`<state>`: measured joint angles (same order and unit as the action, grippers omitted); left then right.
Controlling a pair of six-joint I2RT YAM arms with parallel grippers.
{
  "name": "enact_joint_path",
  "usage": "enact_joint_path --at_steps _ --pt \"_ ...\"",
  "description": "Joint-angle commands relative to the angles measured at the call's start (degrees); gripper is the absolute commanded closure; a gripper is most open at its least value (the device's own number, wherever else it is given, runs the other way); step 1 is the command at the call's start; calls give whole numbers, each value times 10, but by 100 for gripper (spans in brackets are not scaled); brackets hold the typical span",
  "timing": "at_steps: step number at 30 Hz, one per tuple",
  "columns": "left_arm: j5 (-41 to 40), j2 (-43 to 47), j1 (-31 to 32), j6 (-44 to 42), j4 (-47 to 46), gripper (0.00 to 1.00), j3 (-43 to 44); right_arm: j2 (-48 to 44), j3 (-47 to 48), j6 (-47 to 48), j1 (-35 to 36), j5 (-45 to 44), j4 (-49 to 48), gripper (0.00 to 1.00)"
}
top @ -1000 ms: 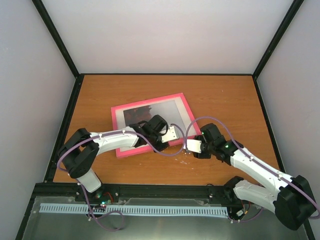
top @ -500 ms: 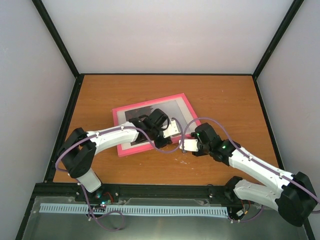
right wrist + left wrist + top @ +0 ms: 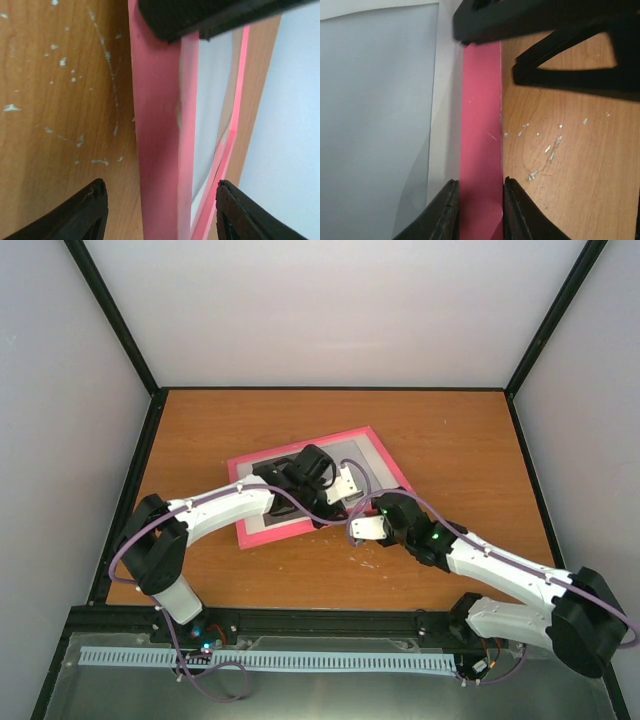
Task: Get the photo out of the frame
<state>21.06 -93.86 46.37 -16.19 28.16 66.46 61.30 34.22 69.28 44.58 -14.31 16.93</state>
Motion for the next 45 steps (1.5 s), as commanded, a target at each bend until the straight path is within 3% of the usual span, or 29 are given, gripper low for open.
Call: enact_joint_path --at_steps 1,16,25,27,30,32,36,41,45 --pt "57 25 1 3 -17 99 59 33 -21 37 18 -54 -114 42" --pt "84 26 -1 12 2 99 90 84 -57 101 47 -90 -228 52" --pt "76 27 -1 18 10 99 90 94 -55 109 47 -98 -238 72" --pt "47 29 -1 36 7 90 93 92 -54 110 47 -99 -235 77" --pt "-9 40 -7 72 16 64 100 81 -48 105 47 -103 -224 83" --pt "-54 58 -12 97 18 53 98 68 -35 92 47 -103 -200 85" --pt "-162 134 -28 143 6 40 79 37 9 47 47 -91 -105 90" --pt "-392 286 -33 198 -61 20 16 19 90 -27 47 -66 32 95" --pt "-482 387 -39 206 -95 15 -23 15 151 -51 46 -64 108 97"
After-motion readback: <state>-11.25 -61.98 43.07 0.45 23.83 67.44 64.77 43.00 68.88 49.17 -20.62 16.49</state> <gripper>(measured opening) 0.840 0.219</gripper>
